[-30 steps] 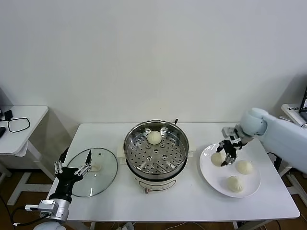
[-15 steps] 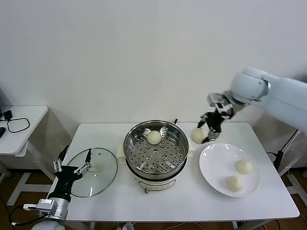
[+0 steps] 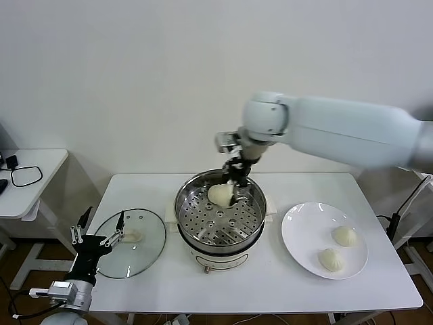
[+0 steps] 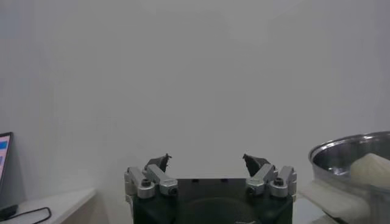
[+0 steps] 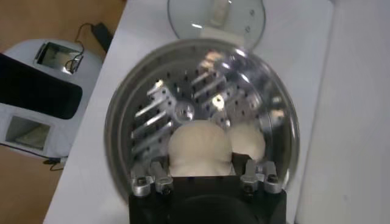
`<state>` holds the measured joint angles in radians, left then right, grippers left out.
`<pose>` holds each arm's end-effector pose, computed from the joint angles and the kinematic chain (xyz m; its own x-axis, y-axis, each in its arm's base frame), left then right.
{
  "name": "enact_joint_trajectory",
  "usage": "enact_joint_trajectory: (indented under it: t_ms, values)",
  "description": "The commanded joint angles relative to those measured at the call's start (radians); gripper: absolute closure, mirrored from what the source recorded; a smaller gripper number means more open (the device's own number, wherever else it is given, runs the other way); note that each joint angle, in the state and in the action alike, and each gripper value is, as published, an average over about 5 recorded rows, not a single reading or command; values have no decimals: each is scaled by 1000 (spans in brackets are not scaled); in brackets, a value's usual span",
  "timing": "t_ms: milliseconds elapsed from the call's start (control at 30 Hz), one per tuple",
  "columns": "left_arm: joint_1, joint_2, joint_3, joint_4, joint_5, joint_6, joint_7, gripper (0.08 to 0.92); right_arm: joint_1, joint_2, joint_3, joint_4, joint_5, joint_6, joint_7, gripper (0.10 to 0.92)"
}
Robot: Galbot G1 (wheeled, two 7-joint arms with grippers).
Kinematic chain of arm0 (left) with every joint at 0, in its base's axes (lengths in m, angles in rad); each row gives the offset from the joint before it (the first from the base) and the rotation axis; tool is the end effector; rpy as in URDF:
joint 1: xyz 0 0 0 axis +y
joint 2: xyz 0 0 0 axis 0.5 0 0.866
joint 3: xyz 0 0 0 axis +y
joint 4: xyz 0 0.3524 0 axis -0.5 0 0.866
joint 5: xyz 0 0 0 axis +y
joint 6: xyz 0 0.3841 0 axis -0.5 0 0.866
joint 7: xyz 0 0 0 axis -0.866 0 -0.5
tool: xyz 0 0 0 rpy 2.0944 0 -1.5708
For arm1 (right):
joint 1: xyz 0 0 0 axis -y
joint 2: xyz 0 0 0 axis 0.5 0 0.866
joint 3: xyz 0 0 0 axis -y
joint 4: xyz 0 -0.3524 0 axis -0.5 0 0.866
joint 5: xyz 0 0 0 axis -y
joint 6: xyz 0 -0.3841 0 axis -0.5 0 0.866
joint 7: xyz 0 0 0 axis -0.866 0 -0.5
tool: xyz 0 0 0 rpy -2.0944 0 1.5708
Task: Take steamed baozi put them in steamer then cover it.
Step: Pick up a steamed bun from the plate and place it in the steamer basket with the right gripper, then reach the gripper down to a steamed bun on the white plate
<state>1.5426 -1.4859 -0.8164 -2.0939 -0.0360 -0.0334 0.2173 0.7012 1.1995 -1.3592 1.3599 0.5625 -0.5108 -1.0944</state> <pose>0.2081 0.1093 -0.2850 -0.9984 0.0114 -0.0555 0.0006 0.9818 0.1898 0.5450 0.1761 -0.0193 -0.0504 -0.2210 0.9740 -0.9369 -0.3273 -0.1228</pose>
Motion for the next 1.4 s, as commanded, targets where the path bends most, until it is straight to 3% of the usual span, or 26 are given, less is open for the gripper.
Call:
enact_joint_trajectory:
  t_ms: [33, 500, 700, 1067, 1400]
  values:
    - [-3, 5, -9, 7, 0, -2, 2, 177, -152, 246, 13, -260, -72, -10, 2, 330]
    - [-9, 7, -14, 26, 1, -6, 7, 177, -219, 286, 29, -322, -114, 3, -15, 328]
    - [-7, 4, -11, 27, 3, -7, 5, 177, -175, 207, 27, -252, -102, 3, -27, 233]
    - [1, -1, 8, 7, 15, -6, -1, 177, 68, -268, 47, 16, -104, 96, -151, 203]
    - [13, -6, 16, -15, 23, -6, -4, 177, -13, -644, 45, 149, -348, 273, -275, 203]
